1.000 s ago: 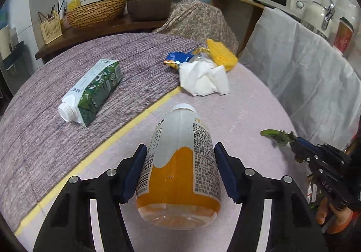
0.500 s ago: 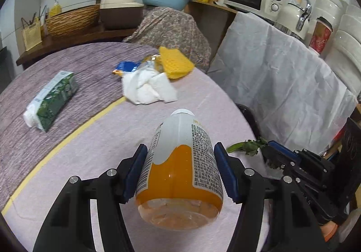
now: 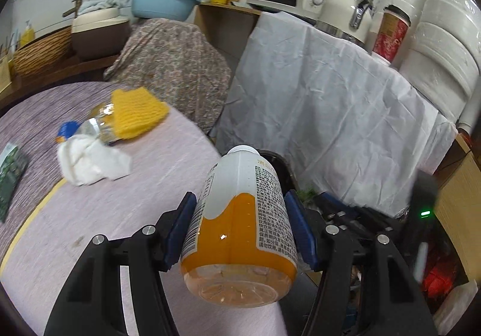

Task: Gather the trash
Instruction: 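Carry the sprig and bottle over the black bin and open both tools, then grasp the green milk carton with the left tool while the right grasps the white tissue, then carry the carton and tissue over the bin and open both tools, then grasp the yellow mesh net with the right tool, then grasp the blue snack bag with the left tool while the right holds the net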

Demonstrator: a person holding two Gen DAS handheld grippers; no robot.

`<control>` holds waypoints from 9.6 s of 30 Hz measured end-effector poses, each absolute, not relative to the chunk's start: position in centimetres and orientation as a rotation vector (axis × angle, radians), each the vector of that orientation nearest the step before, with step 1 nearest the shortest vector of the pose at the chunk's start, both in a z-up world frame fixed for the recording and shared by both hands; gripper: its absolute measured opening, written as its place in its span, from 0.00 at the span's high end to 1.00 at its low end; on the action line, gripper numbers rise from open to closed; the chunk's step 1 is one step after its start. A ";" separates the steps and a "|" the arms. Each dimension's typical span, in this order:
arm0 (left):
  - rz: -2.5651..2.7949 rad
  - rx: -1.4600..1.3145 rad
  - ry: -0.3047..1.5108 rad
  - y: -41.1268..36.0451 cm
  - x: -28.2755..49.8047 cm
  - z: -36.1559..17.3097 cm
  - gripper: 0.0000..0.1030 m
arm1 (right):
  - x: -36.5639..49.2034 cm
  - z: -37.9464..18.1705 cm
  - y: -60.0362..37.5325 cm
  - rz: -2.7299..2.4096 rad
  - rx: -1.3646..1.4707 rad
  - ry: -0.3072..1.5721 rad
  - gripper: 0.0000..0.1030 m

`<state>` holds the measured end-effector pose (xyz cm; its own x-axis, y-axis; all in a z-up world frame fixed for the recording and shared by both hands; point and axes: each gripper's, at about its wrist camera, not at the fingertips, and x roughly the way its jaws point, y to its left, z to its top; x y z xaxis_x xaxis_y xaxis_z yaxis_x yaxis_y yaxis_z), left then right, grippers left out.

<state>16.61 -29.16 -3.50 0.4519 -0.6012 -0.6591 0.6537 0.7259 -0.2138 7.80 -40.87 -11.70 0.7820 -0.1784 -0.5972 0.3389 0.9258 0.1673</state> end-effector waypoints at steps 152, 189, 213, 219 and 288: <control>-0.744 0.255 0.840 -37.0 15.8 -7.4 0.49 | 9.6 -20.1 -46.9 -0.316 0.426 0.757 0.90; -0.736 0.283 0.853 -39.7 16.7 -8.8 0.17 | 5.2 -20.3 -48.6 -0.418 0.490 0.730 0.48; -0.422 0.283 0.777 -18.6 20.1 -5.3 0.13 | 15.3 -8.4 -33.9 0.017 0.265 0.676 0.41; -0.352 0.241 0.785 -14.9 22.0 -5.1 0.13 | 22.7 -6.6 -31.4 0.073 0.248 0.701 0.41; -0.380 0.567 0.656 -25.2 34.3 -7.6 0.75 | 14.8 -7.5 -36.1 -0.008 0.273 0.613 0.84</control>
